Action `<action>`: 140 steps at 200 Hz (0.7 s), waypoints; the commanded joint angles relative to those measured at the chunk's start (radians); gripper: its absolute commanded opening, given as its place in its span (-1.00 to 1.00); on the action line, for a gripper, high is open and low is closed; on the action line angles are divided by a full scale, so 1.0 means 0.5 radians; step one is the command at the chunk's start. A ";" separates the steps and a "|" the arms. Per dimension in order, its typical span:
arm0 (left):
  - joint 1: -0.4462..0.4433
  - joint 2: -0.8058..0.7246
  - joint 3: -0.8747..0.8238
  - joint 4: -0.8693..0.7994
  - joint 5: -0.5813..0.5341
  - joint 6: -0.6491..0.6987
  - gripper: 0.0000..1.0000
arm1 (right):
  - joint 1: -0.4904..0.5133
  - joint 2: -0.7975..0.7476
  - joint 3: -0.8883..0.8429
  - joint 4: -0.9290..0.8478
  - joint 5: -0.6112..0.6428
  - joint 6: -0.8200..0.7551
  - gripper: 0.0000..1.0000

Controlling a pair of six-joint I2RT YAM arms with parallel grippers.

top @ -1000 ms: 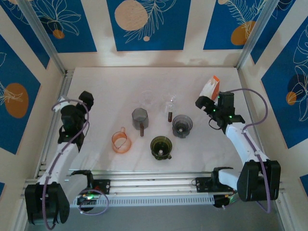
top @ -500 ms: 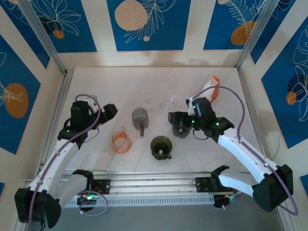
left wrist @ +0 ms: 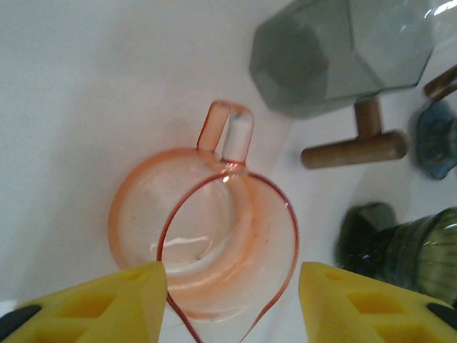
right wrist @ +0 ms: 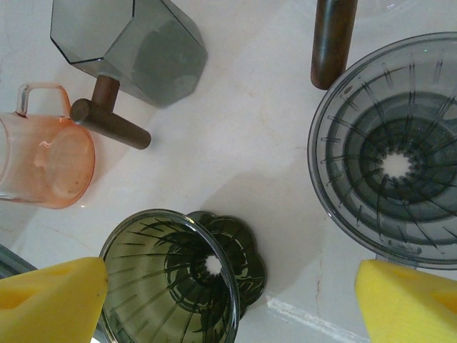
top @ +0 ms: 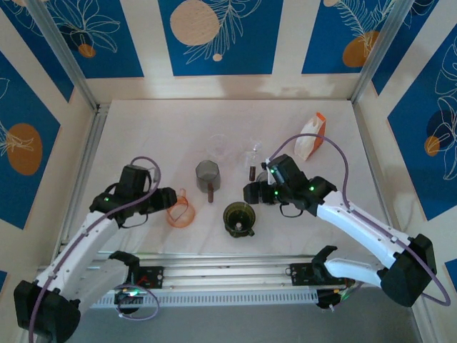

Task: Place the coffee filter in the dripper

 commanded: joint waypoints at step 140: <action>-0.413 0.347 -0.022 0.093 -0.271 -0.100 -0.64 | 0.060 0.008 0.004 -0.114 0.052 0.090 0.77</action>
